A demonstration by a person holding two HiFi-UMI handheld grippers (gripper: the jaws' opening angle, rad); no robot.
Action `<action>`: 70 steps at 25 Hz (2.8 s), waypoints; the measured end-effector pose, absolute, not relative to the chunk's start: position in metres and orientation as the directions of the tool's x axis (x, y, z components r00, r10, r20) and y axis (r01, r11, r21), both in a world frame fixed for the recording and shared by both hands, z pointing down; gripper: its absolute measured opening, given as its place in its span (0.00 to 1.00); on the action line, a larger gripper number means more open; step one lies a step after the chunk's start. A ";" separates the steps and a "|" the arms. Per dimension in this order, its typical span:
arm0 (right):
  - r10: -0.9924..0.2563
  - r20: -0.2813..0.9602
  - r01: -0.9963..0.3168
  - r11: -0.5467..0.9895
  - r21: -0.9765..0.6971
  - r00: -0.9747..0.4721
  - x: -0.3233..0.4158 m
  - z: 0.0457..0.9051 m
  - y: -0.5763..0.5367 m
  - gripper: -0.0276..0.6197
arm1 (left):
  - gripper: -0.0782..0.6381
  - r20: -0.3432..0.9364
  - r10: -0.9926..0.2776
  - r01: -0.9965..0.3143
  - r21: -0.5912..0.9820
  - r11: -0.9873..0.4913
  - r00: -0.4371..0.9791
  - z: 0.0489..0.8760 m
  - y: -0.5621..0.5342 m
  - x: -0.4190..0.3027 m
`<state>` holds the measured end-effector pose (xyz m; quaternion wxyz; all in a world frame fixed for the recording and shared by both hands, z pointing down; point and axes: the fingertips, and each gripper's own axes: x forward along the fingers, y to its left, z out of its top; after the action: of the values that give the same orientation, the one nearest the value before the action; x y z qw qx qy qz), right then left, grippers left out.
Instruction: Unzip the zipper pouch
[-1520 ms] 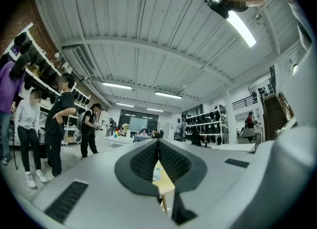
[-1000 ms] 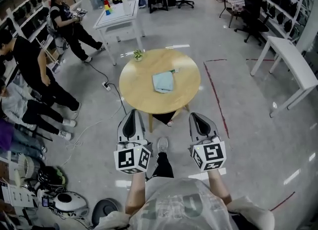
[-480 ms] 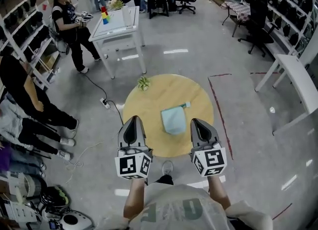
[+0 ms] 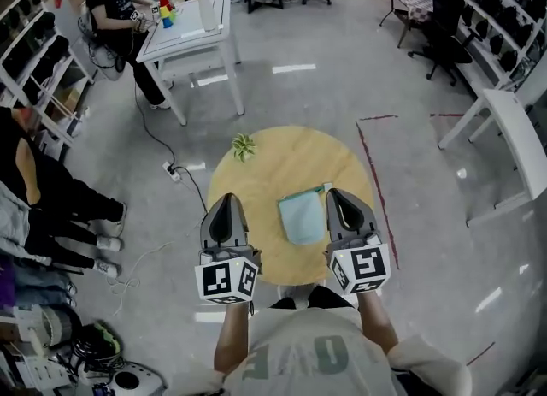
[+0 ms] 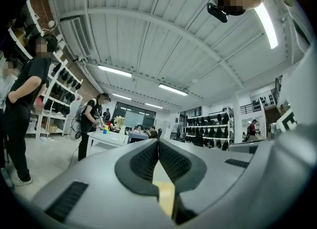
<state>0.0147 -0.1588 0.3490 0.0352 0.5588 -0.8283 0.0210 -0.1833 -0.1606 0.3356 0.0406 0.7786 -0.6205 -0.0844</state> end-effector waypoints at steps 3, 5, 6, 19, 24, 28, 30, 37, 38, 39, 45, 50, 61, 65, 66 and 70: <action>-0.918 0.082 -0.920 0.391 0.018 -0.388 0.020 0.348 -0.166 0.09 | 0.15 -0.068 -0.981 -0.963 0.187 -0.194 0.184 0.337 -0.162 -0.182; -0.913 0.081 -0.915 0.404 0.024 -0.401 0.022 0.348 -0.175 0.09 | 0.15 -0.065 -0.985 -0.964 0.203 -0.170 0.160 0.337 -0.168 -0.182; -0.909 0.081 -0.911 0.411 0.024 -0.408 0.022 0.348 -0.180 0.09 | 0.15 -0.062 -0.987 -0.964 0.210 -0.161 0.152 0.338 -0.173 -0.182; -0.885 0.122 -0.892 0.452 -0.009 -0.450 0.018 0.370 -0.210 0.09 | 0.25 0.139 -0.957 -0.868 0.469 -0.162 0.253 0.416 -0.218 -0.164; -0.888 0.167 -0.902 0.431 -0.022 -0.429 0.028 0.382 -0.214 0.09 | 0.39 0.393 -0.860 -0.841 0.536 -0.075 0.327 0.515 -0.234 -0.146; -0.898 0.178 -0.913 0.406 -0.021 -0.403 0.039 0.389 -0.214 0.09 | 0.39 0.531 -0.771 -0.840 0.543 -0.008 0.351 0.576 -0.235 -0.134; -0.900 0.187 -0.918 0.396 -0.025 -0.393 0.045 0.393 -0.215 0.09 | 0.39 0.571 -0.739 -0.839 0.544 0.014 0.359 0.597 -0.237 -0.127; -0.905 0.215 -0.929 0.368 -0.037 -0.367 0.059 0.407 -0.219 0.09 | 0.39 0.667 -0.624 -0.815 0.574 0.081 0.408 0.654 -0.241 -0.107; -0.906 0.216 -0.931 0.364 -0.037 -0.363 0.060 0.407 -0.219 0.09 | 0.39 0.674 -0.612 -0.810 0.580 0.090 0.414 0.659 -0.241 -0.105; -0.907 0.221 -0.932 0.361 -0.037 -0.360 0.063 0.410 -0.219 0.09 | 0.39 0.681 -0.600 -0.807 0.582 0.097 0.419 0.664 -0.241 -0.103; -0.908 0.243 -0.938 0.344 -0.033 -0.342 0.074 0.419 -0.218 0.09 | 0.39 0.705 -0.551 -0.799 0.592 0.108 0.447 0.678 -0.243 -0.093; -0.909 0.245 -0.940 0.338 -0.037 -0.336 0.079 0.420 -0.216 0.09 | 0.36 0.701 -0.541 -0.774 0.619 0.137 0.465 0.683 -0.244 -0.087; -0.909 0.252 -0.940 0.339 -0.021 -0.334 0.080 0.421 -0.213 0.09 | 0.18 0.698 -0.532 -0.742 0.646 0.178 0.480 0.691 -0.245 -0.087; -0.911 0.238 -0.940 0.340 -0.023 -0.336 0.080 0.419 -0.210 0.09 | 0.16 0.672 -0.566 -0.736 0.657 0.160 0.477 0.680 -0.248 -0.087; -0.912 0.228 -0.939 0.344 -0.026 -0.340 0.080 0.418 -0.210 0.09 | 0.15 0.662 -0.582 -0.740 0.656 0.146 0.472 0.674 -0.250 -0.088; -0.915 0.207 -0.936 0.352 -0.012 -0.347 0.080 0.409 -0.211 0.09 | 0.15 0.603 -0.663 -0.758 0.647 0.082 0.443 0.636 -0.263 -0.094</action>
<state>0.0796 -0.2107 0.4090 0.0821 0.5654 -0.8182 0.0640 -0.0937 -0.2627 0.6359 0.5146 0.6758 -0.5257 0.0457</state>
